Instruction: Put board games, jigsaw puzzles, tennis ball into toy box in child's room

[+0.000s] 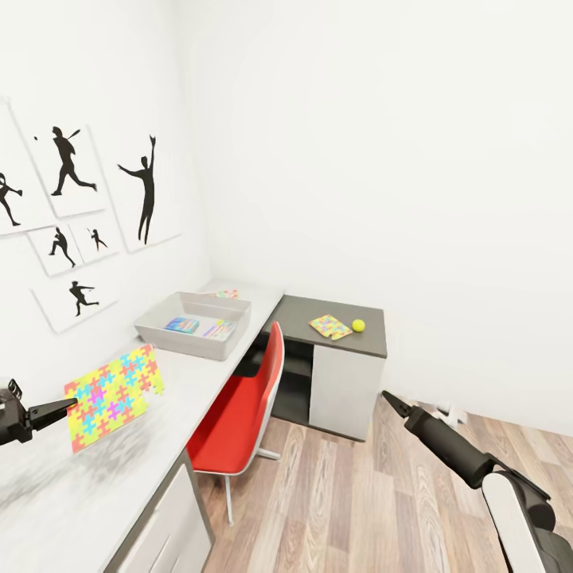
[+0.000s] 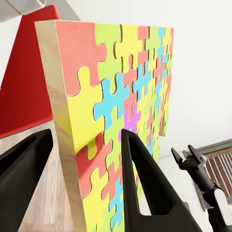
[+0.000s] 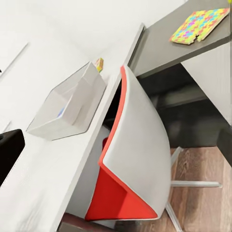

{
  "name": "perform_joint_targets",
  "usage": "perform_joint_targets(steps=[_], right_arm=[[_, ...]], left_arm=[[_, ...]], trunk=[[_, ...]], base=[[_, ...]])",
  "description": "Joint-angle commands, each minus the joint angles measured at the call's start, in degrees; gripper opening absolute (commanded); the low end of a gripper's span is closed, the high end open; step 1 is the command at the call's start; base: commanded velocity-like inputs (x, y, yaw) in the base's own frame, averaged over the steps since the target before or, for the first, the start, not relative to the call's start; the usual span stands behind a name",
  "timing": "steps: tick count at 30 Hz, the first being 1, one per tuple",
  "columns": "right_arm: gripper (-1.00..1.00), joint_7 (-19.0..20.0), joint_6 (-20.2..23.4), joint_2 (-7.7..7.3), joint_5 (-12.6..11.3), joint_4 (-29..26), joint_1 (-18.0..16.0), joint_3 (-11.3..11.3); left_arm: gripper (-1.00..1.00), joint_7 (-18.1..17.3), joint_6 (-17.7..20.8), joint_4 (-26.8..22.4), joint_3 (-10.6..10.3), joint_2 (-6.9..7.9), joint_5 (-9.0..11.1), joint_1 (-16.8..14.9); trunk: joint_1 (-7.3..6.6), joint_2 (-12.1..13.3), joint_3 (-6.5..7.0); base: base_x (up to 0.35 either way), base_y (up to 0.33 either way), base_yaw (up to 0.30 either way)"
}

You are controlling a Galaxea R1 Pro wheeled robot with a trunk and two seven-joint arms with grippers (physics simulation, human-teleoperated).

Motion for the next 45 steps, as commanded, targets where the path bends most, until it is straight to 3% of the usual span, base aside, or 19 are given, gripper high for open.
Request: perform_joint_targets(steps=[1,10,35,45], right_arm=[[1.00,0.43,0.35,0.01,-0.21,-0.06,-0.06,-0.08],[1.00,7.35,0.07,0.00,0.11,-0.12,-0.06,-0.15],[1.00,8.91,0.12,0.00,0.24,-0.17,-0.06,-0.07],[1.00,11.34,0.12,0.00,0.32,-0.21,-0.06,-0.06]], left_arm=[[-1.00,-0.26,0.58,0.00,0.00,0.01,-0.07,-0.03],[-1.00,-0.26,0.53,0.00,0.06,-0.07,-0.07,0.02],[-1.00,-0.26,0.47,0.00,0.09,-0.40,-0.07,0.03],[-1.00,-0.26,0.34,0.00,0.09,-0.45,-0.07,0.03]], trunk=[[0.05,-0.13,-0.13],[0.05,-0.13,-0.13],[0.05,-0.13,-0.14],[0.05,-0.13,0.09]], base=[[0.159,-0.209,0.000],[0.180,-0.232,0.106],[0.275,-0.166,0.054],[0.299,-0.131,0.226]])
